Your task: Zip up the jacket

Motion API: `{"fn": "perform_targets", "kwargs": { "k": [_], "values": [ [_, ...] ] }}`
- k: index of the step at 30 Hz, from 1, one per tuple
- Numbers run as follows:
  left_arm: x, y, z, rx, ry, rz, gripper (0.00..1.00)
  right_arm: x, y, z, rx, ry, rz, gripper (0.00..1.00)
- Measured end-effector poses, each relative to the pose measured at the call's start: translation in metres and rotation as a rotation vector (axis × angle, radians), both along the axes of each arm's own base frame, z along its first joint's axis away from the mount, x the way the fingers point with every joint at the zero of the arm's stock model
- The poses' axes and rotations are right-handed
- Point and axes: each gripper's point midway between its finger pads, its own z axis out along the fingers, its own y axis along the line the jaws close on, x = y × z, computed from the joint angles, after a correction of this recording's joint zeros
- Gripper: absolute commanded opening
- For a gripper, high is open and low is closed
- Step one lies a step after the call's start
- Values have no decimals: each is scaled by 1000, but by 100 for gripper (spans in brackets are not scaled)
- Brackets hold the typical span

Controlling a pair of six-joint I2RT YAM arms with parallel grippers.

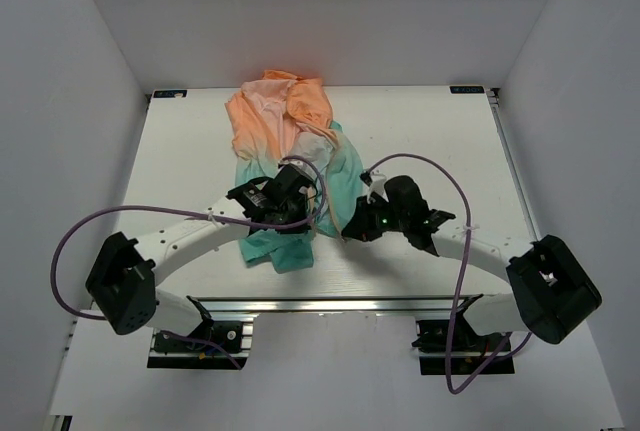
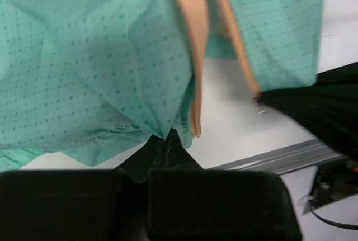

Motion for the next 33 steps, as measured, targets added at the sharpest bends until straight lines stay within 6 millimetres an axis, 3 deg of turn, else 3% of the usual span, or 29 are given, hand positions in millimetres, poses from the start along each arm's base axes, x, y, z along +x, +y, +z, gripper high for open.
{"fn": "perform_targets", "kwargs": {
  "k": [5, 9, 20, 27, 33],
  "values": [
    [12, -9, 42, -96, -94, 21, 0, 11, 36, 73, 310, -156, 42, 0],
    [17, -11, 68, -161, -148, 63, 0, 10, 44, 104, 461, -240, 52, 0],
    [23, -10, 91, -241, -197, 147, 0, 9, 50, 142, 643, -331, 59, 0],
    [24, -10, 90, -242, -195, 154, 0, 8, 52, 147, 663, -346, 60, 0],
    [24, -10, 90, -242, -195, 154, 0, 13, 52, 139, 626, -360, 40, 0]
  ]
}}
